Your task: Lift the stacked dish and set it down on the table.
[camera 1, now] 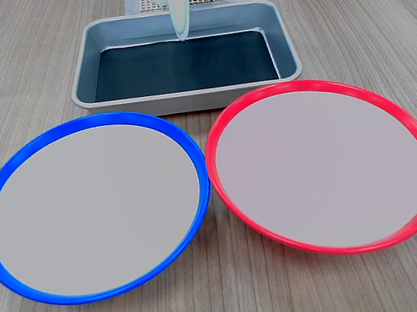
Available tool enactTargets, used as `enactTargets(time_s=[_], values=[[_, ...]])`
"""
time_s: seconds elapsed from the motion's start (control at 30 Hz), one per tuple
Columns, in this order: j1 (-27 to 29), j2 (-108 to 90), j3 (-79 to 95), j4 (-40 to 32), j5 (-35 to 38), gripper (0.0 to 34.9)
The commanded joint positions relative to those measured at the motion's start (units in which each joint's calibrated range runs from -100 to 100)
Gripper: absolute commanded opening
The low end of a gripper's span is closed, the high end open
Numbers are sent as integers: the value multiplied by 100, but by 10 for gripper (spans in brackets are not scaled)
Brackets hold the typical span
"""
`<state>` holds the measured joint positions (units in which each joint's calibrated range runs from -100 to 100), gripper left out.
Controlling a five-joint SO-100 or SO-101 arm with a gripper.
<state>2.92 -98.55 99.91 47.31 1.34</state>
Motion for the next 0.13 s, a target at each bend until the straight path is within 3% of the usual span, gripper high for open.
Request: enactTargets(time_s=[0.0,0.1], values=[[42,-43,9,19,0,3],[42,-43,9,19,0,3]])
